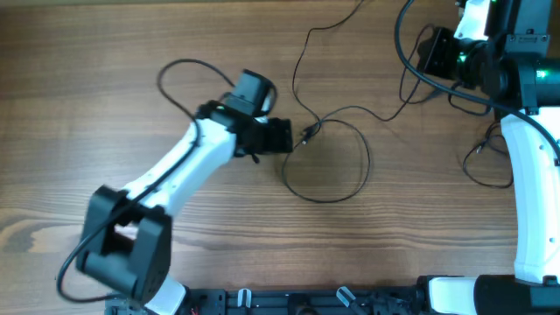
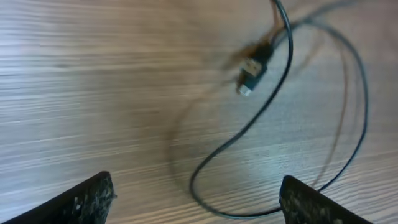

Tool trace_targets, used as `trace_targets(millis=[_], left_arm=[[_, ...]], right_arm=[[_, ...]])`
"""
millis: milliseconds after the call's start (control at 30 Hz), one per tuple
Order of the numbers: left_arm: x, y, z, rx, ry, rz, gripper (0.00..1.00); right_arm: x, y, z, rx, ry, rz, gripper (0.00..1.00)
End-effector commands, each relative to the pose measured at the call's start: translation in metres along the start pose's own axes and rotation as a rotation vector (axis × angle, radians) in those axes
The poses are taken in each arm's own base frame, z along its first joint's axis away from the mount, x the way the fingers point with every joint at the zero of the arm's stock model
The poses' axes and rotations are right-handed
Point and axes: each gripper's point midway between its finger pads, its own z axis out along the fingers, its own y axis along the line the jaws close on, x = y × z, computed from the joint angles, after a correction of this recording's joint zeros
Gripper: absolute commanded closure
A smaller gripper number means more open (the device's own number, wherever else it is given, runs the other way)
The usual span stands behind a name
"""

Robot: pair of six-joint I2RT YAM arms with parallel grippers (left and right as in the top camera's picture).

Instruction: Untangle cables

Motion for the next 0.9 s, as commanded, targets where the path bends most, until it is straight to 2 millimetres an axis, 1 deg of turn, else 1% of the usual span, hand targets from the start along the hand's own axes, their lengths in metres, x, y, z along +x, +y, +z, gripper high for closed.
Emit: trace_targets(millis=[0, 100, 167, 200, 233, 267, 300, 333, 367, 400, 433, 467, 533, 567, 600, 633, 667, 700, 733, 800, 867], left_arm=[[0.010, -0.013, 0.028, -0.002, 0.036, 0.075, 0.13], [0.014, -0.021, 0.047, 0.004, 0.047, 0.134, 0.18], [0.019, -0.025, 0.060, 0.000, 0.059, 0.173, 0.25], [0.020, -0.023, 0.063, -0.021, 0.056, 0.178, 0.37], [0.019, -0.019, 0.063, -0.050, 0.048, 0.181, 0.58], [0.020, -0.017, 0.063, -0.056, 0.053, 0.181, 0.71], [0.021, -0.017, 0.063, -0.058, 0.056, 0.180, 0.80], [0.022, -0.015, 0.063, -0.067, 0.062, 0.180, 0.88], [0.024, -0.007, 0.062, -0.108, 0.068, 0.177, 0.96], [0.026, 0.002, 0.061, -0.149, 0.074, 0.174, 0.96], [0.027, 0.019, 0.057, -0.227, 0.082, 0.167, 0.96], [0.030, 0.030, 0.054, -0.271, 0.095, 0.158, 0.96], [0.035, 0.060, 0.043, -0.360, 0.144, 0.116, 0.96], [0.035, 0.073, 0.039, -0.394, 0.155, 0.094, 0.96], [0.033, 0.086, 0.034, -0.415, 0.164, 0.061, 0.96], [0.031, 0.094, 0.032, -0.421, 0.165, 0.032, 0.96], [0.027, 0.104, 0.029, -0.425, 0.160, -0.011, 0.96], [0.022, 0.117, 0.026, -0.423, 0.150, -0.094, 0.96], [0.021, 0.120, 0.026, -0.373, 0.162, -0.151, 0.96], [0.019, 0.111, 0.028, -0.224, 0.196, -0.228, 0.96], [0.017, 0.102, 0.029, -0.144, 0.203, -0.251, 0.96]], right_arm=[[-0.003, -0.006, 0.000, 0.022, -0.010, -0.013, 0.96], [0.000, -0.006, 0.000, 0.024, -0.001, -0.012, 0.96], [-0.001, -0.006, 0.000, 0.025, -0.002, -0.012, 0.96], [-0.001, -0.007, 0.000, 0.026, -0.002, -0.014, 0.96], [-0.003, -0.012, 0.000, 0.059, -0.013, -0.015, 0.96], [-0.006, -0.020, -0.001, 0.102, -0.028, -0.016, 0.96], [-0.009, -0.026, -0.002, 0.138, -0.044, -0.021, 0.96], [-0.014, -0.036, -0.004, 0.180, -0.063, -0.042, 0.96], [-0.019, -0.047, -0.007, 0.219, -0.082, -0.031, 0.96], [-0.025, -0.061, -0.012, 0.265, -0.105, -0.014, 0.96], [-0.033, -0.082, -0.019, 0.334, -0.140, 0.011, 0.96], [-0.040, -0.102, -0.027, 0.397, -0.172, 0.033, 0.96], [-0.059, -0.151, -0.055, 0.537, -0.266, 0.093, 0.96], [-0.065, -0.169, -0.067, 0.566, -0.303, 0.134, 0.96], [-0.067, -0.185, -0.077, 0.591, -0.330, 0.183, 0.96], [-0.067, -0.196, -0.084, 0.609, -0.344, 0.227, 0.96], [-0.064, -0.211, -0.092, 0.631, -0.362, 0.298, 0.96], [-0.059, -0.226, -0.101, 0.644, -0.375, 0.376, 0.96], [-0.058, -0.229, -0.101, 0.602, -0.372, 0.402, 0.96], [-0.057, -0.223, -0.095, 0.512, -0.346, 0.402, 0.96], [-0.041, -0.222, -0.085, 0.506, -0.263, 0.391, 0.96]])
